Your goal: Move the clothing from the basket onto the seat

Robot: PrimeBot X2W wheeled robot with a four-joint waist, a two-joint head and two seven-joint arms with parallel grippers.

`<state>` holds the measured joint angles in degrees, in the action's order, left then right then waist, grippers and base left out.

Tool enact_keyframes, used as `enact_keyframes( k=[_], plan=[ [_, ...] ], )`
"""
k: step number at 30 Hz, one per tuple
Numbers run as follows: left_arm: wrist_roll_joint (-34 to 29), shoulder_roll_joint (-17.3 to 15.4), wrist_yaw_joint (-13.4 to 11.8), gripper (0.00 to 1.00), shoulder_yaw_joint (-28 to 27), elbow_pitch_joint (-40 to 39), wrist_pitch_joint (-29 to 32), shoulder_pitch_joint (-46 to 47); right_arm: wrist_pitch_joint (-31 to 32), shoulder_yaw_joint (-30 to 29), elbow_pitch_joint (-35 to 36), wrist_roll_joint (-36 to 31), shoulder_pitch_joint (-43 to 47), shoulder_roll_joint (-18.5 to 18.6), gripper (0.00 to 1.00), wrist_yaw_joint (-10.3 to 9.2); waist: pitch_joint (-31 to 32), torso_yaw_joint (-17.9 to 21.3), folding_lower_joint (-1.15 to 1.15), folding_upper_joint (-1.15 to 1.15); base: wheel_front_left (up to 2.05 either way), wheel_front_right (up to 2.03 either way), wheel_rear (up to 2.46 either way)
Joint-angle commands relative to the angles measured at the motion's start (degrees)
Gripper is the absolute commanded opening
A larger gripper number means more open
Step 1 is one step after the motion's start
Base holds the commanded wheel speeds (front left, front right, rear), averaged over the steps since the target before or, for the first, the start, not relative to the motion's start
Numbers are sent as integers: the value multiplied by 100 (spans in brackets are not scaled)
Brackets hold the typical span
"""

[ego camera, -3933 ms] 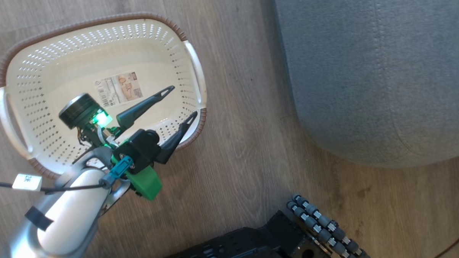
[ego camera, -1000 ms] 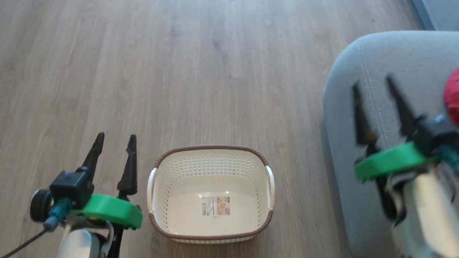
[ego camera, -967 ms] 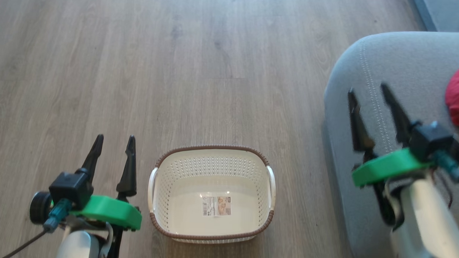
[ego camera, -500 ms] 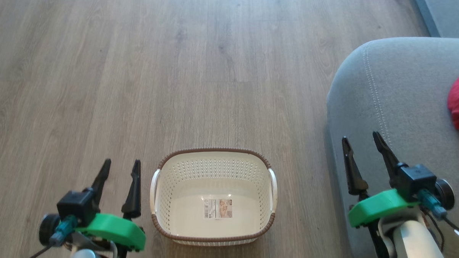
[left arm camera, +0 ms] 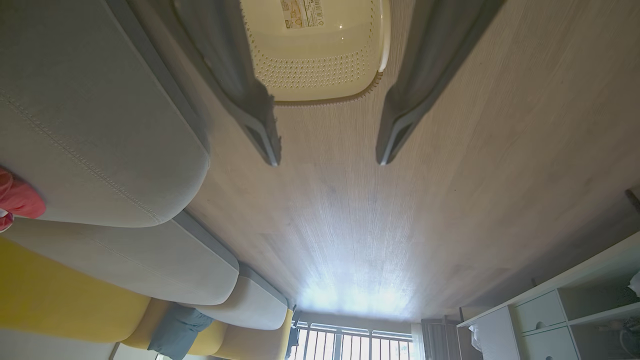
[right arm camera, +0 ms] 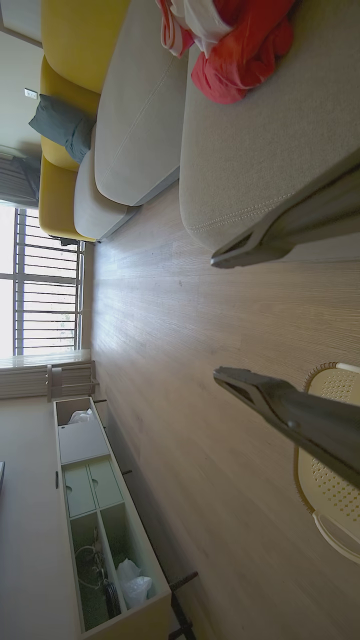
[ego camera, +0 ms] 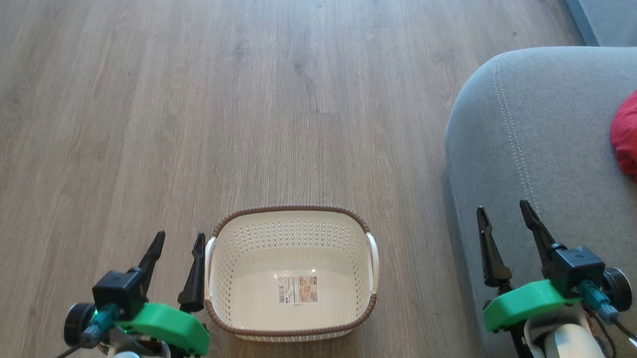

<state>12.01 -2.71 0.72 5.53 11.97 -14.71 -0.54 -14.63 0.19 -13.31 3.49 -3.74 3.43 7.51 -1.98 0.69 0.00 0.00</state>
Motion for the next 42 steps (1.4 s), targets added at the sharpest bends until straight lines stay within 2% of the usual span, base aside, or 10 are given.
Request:
enact_keyframes(
  k=[1, 7, 16, 20, 27, 28, 29, 30, 42],
  plan=[
    [-27, -17, -54, 100, -189, -218, -29, 136, -37, 132, 207, -32, -133, -35, 100, -2, -1, 1, 0, 0, 0, 0, 0],
    [17, -17, -82, 100, -219, -323, -29, 119, -37, 159, 200, 5, -145, -49, 100, -2, 11, -3, 0, 0, 0, 0, 0],
    [175, -17, 114, 100, -376, -494, -29, 118, -37, 184, 192, 0, -177, -54, 100, -2, 7, -4, 0, 0, 0, 0, 0],
    [211, -17, 295, 100, -392, -623, -29, 116, -37, 171, 182, 114, -220, -55, 100, -2, -20, 9, 0, 0, 0, 0, 0],
    [297, -17, 388, 100, -413, -606, -29, 104, -37, 185, 180, 80, -255, -55, 100, -2, -53, 36, 0, 0, 0, 0, 0],
    [359, -17, 416, 91, -407, -525, -29, 104, -37, 182, 181, 77, -264, -55, 100, -2, -56, 49, 0, 0, 0, 0, 0],
    [359, -17, 428, 93, -412, -513, -29, 113, -37, 181, 181, 78, -267, -55, 100, -2, -59, 54, 0, 0, 0, 0, 0],
    [350, -17, 436, 100, -419, -512, -29, 121, -37, 180, 183, 80, -271, -55, 100, -2, -64, 58, 0, 0, 0, 0, 0],
    [439, -17, 439, 100, -479, -475, -29, 155, -37, 172, 191, 93, -267, -55, 100, -2, -93, 67, 0, 0, 0, 0, 0]
  ],
)
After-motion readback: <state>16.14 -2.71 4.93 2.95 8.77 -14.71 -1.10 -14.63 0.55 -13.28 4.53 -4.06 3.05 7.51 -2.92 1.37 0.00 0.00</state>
